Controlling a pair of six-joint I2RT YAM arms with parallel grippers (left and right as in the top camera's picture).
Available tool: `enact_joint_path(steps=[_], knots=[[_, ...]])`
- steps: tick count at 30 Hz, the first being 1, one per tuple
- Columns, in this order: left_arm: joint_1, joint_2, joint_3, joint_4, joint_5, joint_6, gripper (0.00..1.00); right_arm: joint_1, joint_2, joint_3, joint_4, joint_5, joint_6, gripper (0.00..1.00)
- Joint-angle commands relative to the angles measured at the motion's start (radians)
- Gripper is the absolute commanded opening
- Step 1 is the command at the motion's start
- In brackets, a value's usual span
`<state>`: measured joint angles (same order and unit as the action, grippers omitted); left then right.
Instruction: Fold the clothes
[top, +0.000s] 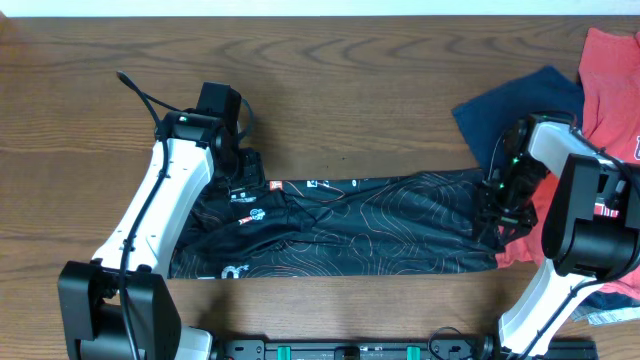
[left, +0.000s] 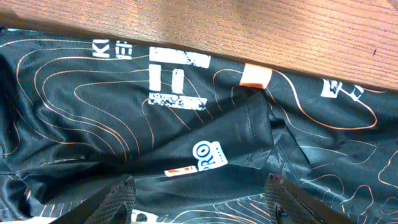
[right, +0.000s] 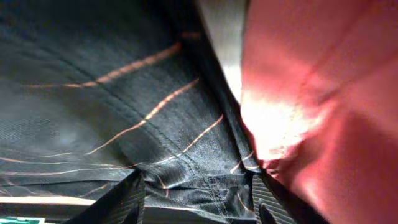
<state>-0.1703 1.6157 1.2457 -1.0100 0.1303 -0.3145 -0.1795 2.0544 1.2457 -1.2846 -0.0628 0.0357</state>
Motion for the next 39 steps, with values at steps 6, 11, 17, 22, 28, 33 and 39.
enact_joint_path(steps=[6,11,17,22,28,33,39], knots=[[0.003,-0.002,0.017,-0.008,-0.011,0.003,0.69,-0.009,-0.071,0.065,0.014,-0.227,-0.181,0.57],[0.003,-0.002,0.017,-0.014,-0.012,0.003,0.73,-0.010,-0.098,0.065,0.021,-0.212,-0.197,0.57],[0.003,-0.002,0.017,-0.022,-0.011,0.003,0.73,-0.009,-0.098,0.061,0.068,-0.173,-0.190,0.62],[0.003,-0.002,0.017,-0.028,-0.011,0.003,0.73,-0.007,-0.097,0.024,0.121,-0.173,-0.190,0.69],[0.003,-0.002,0.017,-0.029,-0.011,0.002,0.73,-0.007,-0.097,-0.049,0.200,-0.116,-0.134,0.71],[0.003,-0.002,0.017,-0.035,-0.011,0.002,0.73,-0.007,-0.097,-0.051,0.223,-0.083,-0.126,0.70],[0.003,-0.002,0.017,-0.052,-0.011,0.002,0.73,-0.006,-0.097,-0.051,0.200,0.016,-0.077,0.71]])
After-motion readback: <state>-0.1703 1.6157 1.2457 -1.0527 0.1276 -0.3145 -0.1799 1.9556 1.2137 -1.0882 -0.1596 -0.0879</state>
